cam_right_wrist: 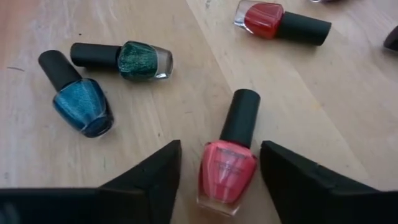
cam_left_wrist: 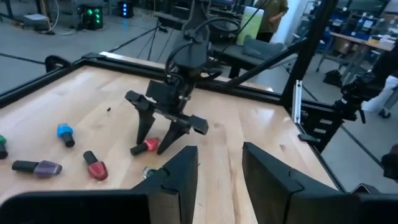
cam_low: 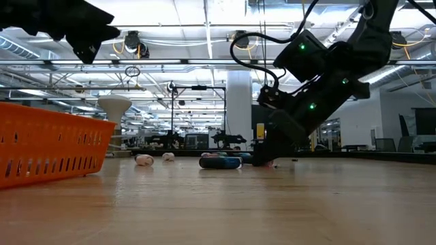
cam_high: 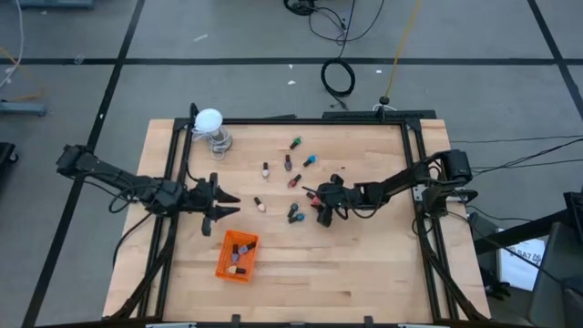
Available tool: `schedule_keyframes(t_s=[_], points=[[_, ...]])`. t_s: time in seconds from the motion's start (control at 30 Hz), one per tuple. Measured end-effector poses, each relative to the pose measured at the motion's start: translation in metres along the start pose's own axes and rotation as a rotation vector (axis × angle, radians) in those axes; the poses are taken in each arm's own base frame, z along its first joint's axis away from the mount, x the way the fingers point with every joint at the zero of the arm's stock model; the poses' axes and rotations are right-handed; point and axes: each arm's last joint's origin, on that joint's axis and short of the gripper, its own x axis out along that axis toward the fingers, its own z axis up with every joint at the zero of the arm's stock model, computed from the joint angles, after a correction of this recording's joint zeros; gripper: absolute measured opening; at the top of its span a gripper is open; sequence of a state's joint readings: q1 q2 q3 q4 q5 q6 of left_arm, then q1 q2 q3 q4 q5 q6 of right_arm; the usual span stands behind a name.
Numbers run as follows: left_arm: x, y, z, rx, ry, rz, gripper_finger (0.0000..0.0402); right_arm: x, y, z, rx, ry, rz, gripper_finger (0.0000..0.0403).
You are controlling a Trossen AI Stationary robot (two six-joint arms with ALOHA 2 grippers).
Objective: Pick & Place Nail Polish
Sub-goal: Put the bottom red nail color bottle into the orange bin
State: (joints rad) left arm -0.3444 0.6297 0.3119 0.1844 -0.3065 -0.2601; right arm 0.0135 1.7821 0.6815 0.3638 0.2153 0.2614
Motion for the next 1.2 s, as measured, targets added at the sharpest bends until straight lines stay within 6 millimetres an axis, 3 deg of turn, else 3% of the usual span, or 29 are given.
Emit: schedule_keyframes(t_s=[0.23, 0.5, 0.63, 0.77, 1.07, 1.2], points=[[0.001, 0.001, 0.0, -0.004, 0.0, 0.011, 0.0124, 0.0, 0.0, -0.003, -0.003, 0.028, 0.002, 0.011], [0.001, 0.001, 0.003, -0.019, -0.037, 0.029, 0.0124, -0.005, 0.0, 0.001, -0.066, 0.014, 0.008, 0.011], [0.0, 0.001, 0.01, -0.027, -0.116, 0.085, 0.0124, -0.022, 0.0, 0.01, -0.134, -0.034, -0.044, 0.011], [0.0, 0.002, 0.011, -0.026, -0.133, 0.126, 0.0124, -0.046, 0.004, 0.032, -0.211, -0.181, -0.087, 0.011], [0.018, 0.005, 0.004, -0.248, -0.135, 0.172, 0.0124, -0.081, 0.033, 0.04, -0.664, -0.307, -0.288, 0.011], [0.034, 0.008, -0.001, -0.354, -0.131, 0.165, 0.0124, -0.088, 0.042, 0.043, -0.76, -0.358, -0.379, 0.011]])
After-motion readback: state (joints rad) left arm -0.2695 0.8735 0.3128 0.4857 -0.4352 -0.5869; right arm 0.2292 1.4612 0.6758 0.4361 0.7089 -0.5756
